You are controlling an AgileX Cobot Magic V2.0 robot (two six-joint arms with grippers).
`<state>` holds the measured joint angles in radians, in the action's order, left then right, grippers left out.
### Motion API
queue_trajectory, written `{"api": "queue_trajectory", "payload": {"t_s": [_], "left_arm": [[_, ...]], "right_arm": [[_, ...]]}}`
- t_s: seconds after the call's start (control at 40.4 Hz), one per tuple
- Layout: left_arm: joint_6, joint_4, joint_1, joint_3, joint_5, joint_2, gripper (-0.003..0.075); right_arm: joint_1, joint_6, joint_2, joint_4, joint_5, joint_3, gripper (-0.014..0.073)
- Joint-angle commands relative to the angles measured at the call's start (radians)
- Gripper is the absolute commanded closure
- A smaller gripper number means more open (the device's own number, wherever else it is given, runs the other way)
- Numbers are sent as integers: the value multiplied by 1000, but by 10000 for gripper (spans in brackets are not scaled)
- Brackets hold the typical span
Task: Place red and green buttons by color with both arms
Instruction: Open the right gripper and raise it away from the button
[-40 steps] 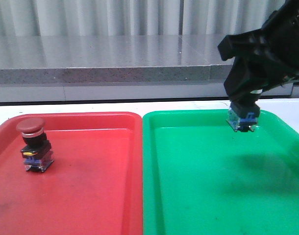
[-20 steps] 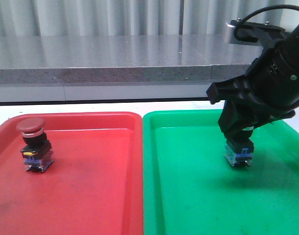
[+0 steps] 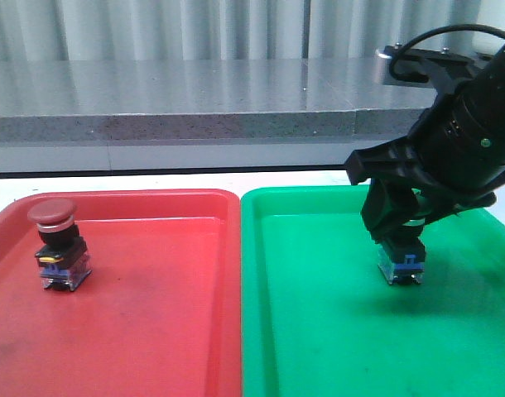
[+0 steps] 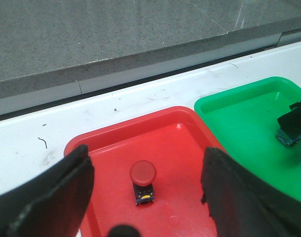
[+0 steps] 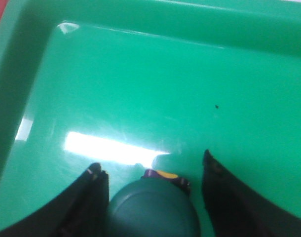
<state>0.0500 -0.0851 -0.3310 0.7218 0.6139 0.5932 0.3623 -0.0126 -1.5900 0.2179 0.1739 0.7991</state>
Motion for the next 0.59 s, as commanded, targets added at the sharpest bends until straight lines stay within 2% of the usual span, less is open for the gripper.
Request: {"api": "queue_trajectory", "payload": {"t_s": [0.0,0.248,0.421,0.57], "left_arm": [[-2,-4,-7,26,-77,-1,259],[-2,-4,-7,26,-77,-1,259],[-2,-4,-7,26,-77,-1,259],[-2,-4,-7,26,-77,-1,259]], "right_arm": [[0,13,42,6,-35,22,60],[0,13,144,3,50,24,60],[0,13,285,-24,158,24,60],[0,13,446,-95,272,24,60]]}}
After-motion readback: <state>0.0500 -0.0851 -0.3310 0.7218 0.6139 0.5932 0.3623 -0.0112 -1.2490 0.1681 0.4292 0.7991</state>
